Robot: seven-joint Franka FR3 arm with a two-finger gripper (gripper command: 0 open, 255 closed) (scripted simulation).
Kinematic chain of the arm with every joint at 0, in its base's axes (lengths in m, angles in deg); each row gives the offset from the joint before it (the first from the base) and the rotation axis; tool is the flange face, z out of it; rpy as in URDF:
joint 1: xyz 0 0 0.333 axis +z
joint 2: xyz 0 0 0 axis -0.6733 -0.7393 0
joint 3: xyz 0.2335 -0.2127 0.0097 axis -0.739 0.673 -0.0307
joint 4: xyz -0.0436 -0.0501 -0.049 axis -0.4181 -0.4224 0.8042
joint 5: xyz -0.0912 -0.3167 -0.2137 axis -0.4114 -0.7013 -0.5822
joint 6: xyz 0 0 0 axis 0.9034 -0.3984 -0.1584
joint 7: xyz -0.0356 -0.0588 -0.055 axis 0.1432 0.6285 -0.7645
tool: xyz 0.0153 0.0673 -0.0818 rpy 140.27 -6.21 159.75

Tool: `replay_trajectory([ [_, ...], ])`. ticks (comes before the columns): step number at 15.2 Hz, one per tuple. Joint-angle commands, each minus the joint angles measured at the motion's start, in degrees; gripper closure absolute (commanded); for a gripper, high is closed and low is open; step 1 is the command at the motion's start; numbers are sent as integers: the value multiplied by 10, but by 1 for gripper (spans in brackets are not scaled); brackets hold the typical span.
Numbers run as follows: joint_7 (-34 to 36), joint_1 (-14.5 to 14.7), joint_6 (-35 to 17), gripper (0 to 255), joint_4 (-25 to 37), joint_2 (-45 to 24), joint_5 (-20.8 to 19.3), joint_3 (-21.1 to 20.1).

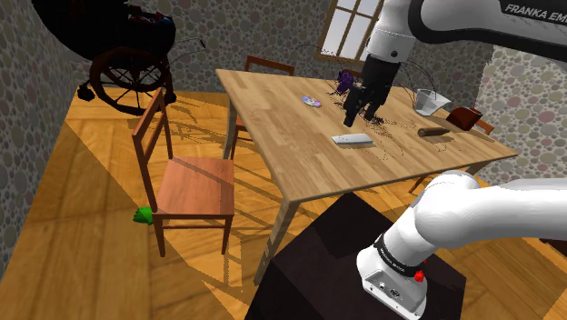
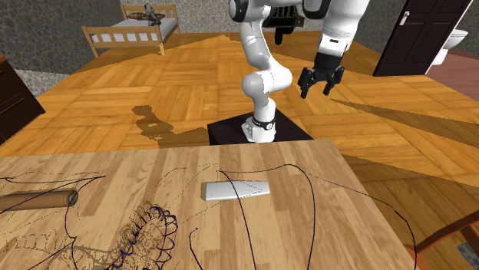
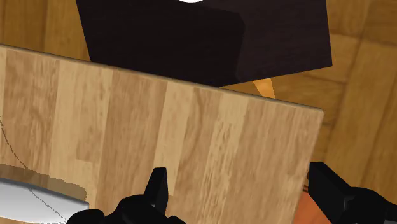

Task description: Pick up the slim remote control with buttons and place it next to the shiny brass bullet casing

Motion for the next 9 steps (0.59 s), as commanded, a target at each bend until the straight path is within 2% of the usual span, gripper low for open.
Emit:
replay_trajectory([
  [1, 0, 0, 0, 0, 0, 0, 0, 0],
  [9, -252, 10, -50, 0, -92, 61, -116, 138],
])
